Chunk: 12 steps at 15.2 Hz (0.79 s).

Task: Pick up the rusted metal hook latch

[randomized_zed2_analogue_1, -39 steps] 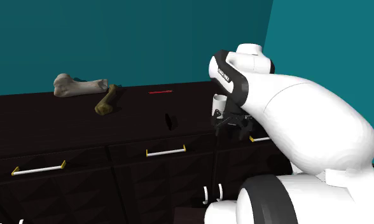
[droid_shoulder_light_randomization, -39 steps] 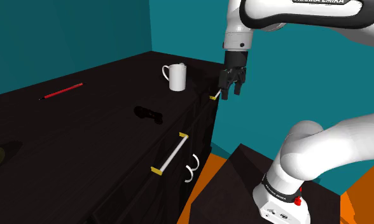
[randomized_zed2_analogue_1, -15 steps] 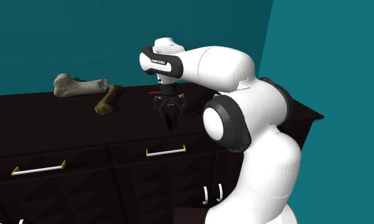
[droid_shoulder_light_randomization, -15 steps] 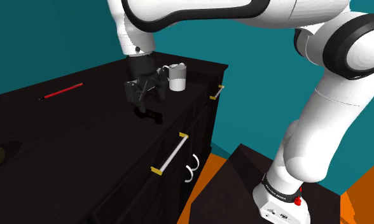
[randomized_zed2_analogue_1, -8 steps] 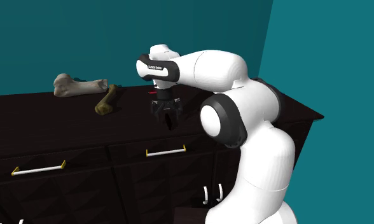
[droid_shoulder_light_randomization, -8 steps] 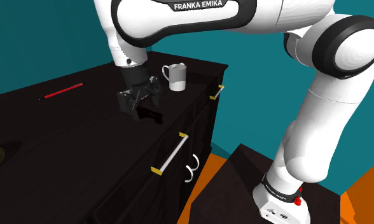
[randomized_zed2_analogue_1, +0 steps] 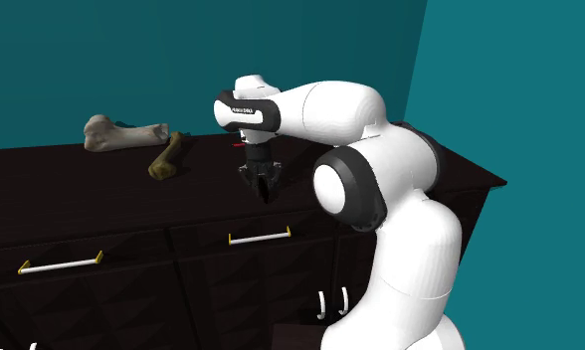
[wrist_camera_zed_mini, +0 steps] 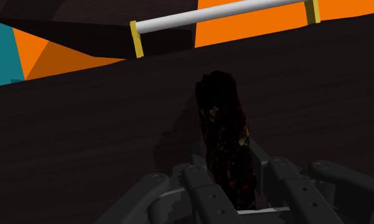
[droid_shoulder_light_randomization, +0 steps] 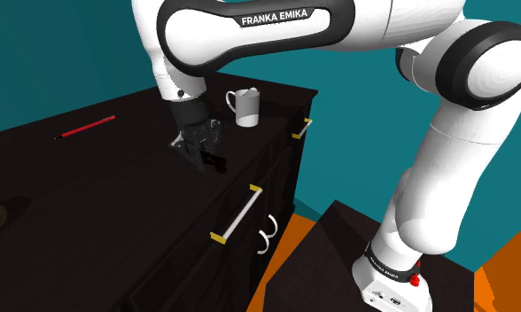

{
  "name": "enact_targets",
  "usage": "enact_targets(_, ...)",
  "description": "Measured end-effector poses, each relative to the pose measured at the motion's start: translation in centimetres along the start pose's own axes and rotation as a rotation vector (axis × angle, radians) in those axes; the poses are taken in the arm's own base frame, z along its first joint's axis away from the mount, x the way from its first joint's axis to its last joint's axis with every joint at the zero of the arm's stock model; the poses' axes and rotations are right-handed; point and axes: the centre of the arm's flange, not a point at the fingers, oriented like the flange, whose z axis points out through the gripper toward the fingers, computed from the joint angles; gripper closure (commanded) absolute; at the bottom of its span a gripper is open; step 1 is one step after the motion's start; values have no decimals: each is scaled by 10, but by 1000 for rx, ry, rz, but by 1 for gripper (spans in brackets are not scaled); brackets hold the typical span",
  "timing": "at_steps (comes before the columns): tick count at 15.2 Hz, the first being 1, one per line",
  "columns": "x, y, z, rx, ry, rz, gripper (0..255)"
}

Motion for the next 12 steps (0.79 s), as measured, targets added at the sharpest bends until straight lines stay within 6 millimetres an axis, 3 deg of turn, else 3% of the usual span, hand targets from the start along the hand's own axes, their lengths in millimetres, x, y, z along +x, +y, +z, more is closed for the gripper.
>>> enact_targets(6,-1,0,-2,0,0,0,255)
enact_targets(12,-5,2,-30,0,0,0,255)
